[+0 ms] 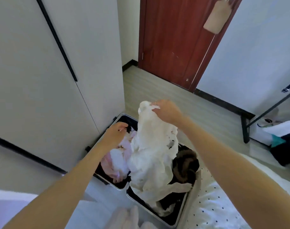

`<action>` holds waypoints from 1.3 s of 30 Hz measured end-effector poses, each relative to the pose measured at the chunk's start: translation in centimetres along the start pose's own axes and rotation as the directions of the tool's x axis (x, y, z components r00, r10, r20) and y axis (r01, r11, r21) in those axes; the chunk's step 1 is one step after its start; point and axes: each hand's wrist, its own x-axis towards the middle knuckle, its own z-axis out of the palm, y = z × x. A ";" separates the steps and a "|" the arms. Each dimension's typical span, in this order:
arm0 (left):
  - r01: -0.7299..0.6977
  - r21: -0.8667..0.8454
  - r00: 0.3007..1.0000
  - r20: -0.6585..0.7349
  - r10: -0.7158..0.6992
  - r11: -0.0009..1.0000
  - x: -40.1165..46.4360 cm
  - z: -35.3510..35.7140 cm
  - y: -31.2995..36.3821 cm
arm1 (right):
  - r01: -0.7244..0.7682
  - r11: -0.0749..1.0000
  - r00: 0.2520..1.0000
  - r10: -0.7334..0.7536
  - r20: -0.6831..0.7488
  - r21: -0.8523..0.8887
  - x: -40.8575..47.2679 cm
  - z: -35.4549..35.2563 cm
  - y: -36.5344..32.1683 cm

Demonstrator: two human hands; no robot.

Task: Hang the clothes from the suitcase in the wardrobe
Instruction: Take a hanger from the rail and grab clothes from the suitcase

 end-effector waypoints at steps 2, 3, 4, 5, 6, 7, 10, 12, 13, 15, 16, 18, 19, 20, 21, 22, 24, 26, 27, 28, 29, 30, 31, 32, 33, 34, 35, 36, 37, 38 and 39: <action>-0.032 -0.002 0.997 -0.073 0.032 0.999 -1.5 -1.8 1.6 | 0.081 0.997 0.996 -0.081 0.046 -0.003 -1.7 -2.3 -1.9; -0.064 -0.034 0.992 -0.112 0.060 0.997 -2.3 -2.8 2.2 | 0.133 0.991 0.988 -0.133 0.076 0.012 -2.5 -3.4 -2.8; -0.093 -0.038 0.987 -0.134 0.087 0.995 -3.3 -3.7 2.8 | 0.164 0.986 0.980 -0.165 0.114 0.021 -3.5 -4.4 -3.9; -0.126 -0.021 0.982 -0.144 0.122 0.992 -4.1 -4.4 3.1 | 0.199 0.980 0.968 -0.201 0.151 0.030 -4.4 -5.1 -4.8; -0.156 0.030 0.978 -0.137 0.159 0.987 -5.5 -5.2 3.5 | 0.236 0.971 0.954 -0.237 0.182 0.026 -5.5 -5.8 -6.0; -0.188 0.083 0.974 -0.109 0.197 0.979 -6.4 -5.7 3.5 | 0.271 0.962 0.940 -0.271 0.207 0.027 -6.2 -6.2 -6.7; -0.220 0.210 0.974 -0.014 0.228 0.953 -10.1 -7.1 3.4 | 0.318 0.948 0.915 -0.311 0.256 0.016 -8.3 -7.0 -9.8; -0.182 0.219 0.983 0.007 0.185 0.959 -12.8 -8.0 2.9 | 0.335 0.942 0.903 -0.323 0.283 0.008 -9.7 -6.9 -12.1; -0.156 0.239 0.987 0.003 0.160 0.958 -14.3 -8.8 2.4 | 0.351 0.936 0.892 -0.336 0.302 0.007 -10.4 -6.5 -13.5; -0.076 0.301 0.997 0.030 0.070 0.951 -17.3 -10.1 1.3 | 0.361 0.932 0.874 -0.331 0.356 -0.017 -12.0 -5.2 -16.1; -0.053 0.310 0.997 0.066 0.034 0.949 -19.0 -10.7 0.6 | 0.373 0.927 0.861 -0.334 0.384 -0.030 -12.8 -4.2 -17.5; -0.032 0.267 0.989 0.147 -0.008 0.963 -22.3 -11.9 -1.5 | 0.411 0.911 0.829 -0.358 0.430 -0.034 -14.5 -1.9 -20.5; -0.017 0.242 0.988 0.152 -0.021 0.970 -24.0 -12.5 -2.7 | 0.426 0.904 0.816 -0.369 0.445 -0.032 -15.4 -0.7 -22.1; 0.010 0.235 0.991 0.129 -0.041 0.972 -25.5 -13.1 -3.8 | 0.442 0.897 0.804 -0.385 0.453 -0.024 -16.2 0.3 -23.6; 0.054 0.241 0.995 0.071 -0.073 0.969 -27.3 -14.2 -5.3 | 0.454 0.891 0.794 -0.400 0.458 -0.009 -17.1 1.6 -25.5; 0.095 0.246 0.995 0.003 -0.099 0.965 -28.8 -15.3 -6.6 | 0.452 0.892 0.790 -0.403 0.462 0.006 -17.8 2.6 -27.2; 0.173 0.208 0.978 -0.153 -0.142 0.963 -32.7 -18.2 -9.7 | 0.461 0.887 0.770 -0.415 0.485 0.026 -19.8 5.1 -31.3; 0.225 0.138 0.936 -0.304 -0.175 0.965 -35.7 -20.8 -12.1 | 0.469 0.882 0.754 -0.429 0.497 0.050 -21.2 6.7 -34.5; 0.242 0.111 0.910 -0.371 -0.186 0.964 -37.7 -22.4 -13.5 | 0.475 0.877 0.741 -0.446 0.502 0.078 -21.9 7.8 -36.5; 0.242 0.093 0.888 -0.422 -0.181 0.966 -38.8 -23.4 -14.1 | 0.480 0.872 0.734 -0.460 0.499 0.098 -22.4 8.2 -37.6; 0.244 0.075 0.862 -0.474 -0.181 0.967 -40.3 -24.7 -14.9 | 0.492 0.864 0.721 -0.471 0.508 0.104 -22.9 8.9 -39.2; 0.239 0.048 0.831 -0.527 -0.179 0.970 -41.6 -25.9 -15.7 | 0.510 0.856 0.712 -0.474 0.518 0.082 -23.5 9.5 -40.7; 0.233 0.008 0.795 -0.577 -0.186 0.972 -43.1 -27.2 -16.7 | 0.540 0.841 0.706 -0.470 0.529 0.027 -23.9 10.4 -42.4; 0.218 -0.030 0.759 -0.623 -0.189 0.976 -44.4 -28.3 -17.5 | 0.572 0.820 0.702 -0.466 0.538 -0.036 -24.3 11.2 -43.9; 0.208 -0.059 0.721 -0.665 -0.193 0.976 -45.6 -29.5 -18.3 | 0.606 0.790 0.696 -0.469 0.544 -0.094 -24.7 12.0 -45.6; 0.198 -0.071 0.694 -0.695 -0.191 0.978 -46.6 -30.5 -18.9 | 0.628 0.767 0.697 -0.478 0.535 -0.133 -24.9 12.7 -46.9; 0.197 -0.077 0.671 -0.717 -0.192 0.977 -47.4 -31.4 -19.4 | 0.644 0.748 0.701 -0.491 0.517 -0.161 -25.0 13.5 -48.2; 0.200 -0.082 0.648 -0.736 -0.195 0.976 -48.2 -32.5 -20.0 | 0.645 0.746 0.710 -0.507 0.489 -0.164 -24.8 14.5 -49.5; 0.214 -0.081 0.625 -0.754 -0.201 0.973 -48.7 -33.3 -20.4 | 0.635 0.756 0.729 -0.520 0.444 -0.157 -24.5 15.4 -50.6; 0.233 -0.075 0.598 -0.776 -0.203 0.970 -49.1 -34.3 -20.8 | 0.624 0.769 0.746 -0.534 0.398 -0.137 -24.1 16.3 -52.0; 0.250 -0.063 0.572 -0.796 -0.200 0.966 -49.3 -35.0 -21.0 | 0.613 0.782 0.763 -0.547 0.344 -0.116 -23.9 17.0 -52.9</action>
